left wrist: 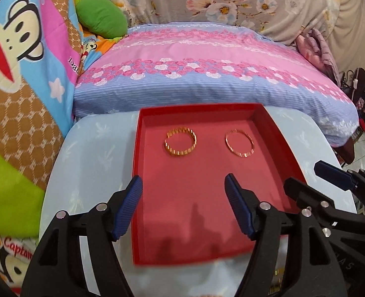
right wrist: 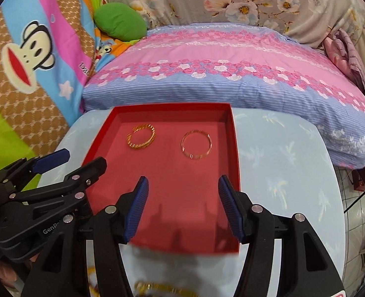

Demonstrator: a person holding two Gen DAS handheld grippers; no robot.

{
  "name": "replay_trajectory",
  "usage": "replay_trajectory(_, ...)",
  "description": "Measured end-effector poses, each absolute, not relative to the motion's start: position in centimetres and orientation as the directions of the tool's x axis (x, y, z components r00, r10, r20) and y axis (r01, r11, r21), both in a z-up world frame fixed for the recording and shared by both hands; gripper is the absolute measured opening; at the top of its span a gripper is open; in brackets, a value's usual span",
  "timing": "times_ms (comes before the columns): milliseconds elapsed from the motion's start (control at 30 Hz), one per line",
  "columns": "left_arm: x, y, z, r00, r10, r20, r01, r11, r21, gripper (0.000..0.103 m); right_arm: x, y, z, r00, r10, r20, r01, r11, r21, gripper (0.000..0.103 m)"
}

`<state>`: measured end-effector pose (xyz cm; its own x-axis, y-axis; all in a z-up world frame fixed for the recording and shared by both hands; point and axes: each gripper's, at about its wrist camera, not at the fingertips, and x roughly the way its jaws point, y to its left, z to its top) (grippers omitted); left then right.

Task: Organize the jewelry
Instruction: 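Move both open tools back from the box to the bead bracelets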

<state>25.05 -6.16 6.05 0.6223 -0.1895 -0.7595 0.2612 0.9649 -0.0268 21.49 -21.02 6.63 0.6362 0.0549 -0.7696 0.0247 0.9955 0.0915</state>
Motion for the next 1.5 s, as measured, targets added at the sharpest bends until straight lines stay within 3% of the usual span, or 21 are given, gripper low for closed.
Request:
replay_trajectory(433,12.0,-3.6,4.5,0.631,-0.206,-0.748,0.256,0.965,-0.05,0.065,8.2,-18.6,4.7,0.621,0.093,-0.779,0.01,0.992,0.126,0.058)
replay_trajectory(767,7.2,-1.1,0.8,0.586,-0.189,-0.788,0.195,0.977,-0.089,0.067,2.6,-19.8,1.2,0.581,0.073,-0.81,0.079,0.986,0.146,0.058)
replay_trajectory(900,6.2,-0.6,-0.2,0.586,-0.164,-0.794,0.184,0.981,-0.066,0.073,1.4,-20.2,0.2,0.569,0.054,-0.821,0.1,0.986,0.133,0.058)
replay_trajectory(1500,10.1,-0.3,-1.9,0.566,-0.101,-0.818,0.105,0.993,-0.05,0.07,4.9,-21.6,0.3,0.596,0.018,-0.803,0.143,0.981,0.128,0.058)
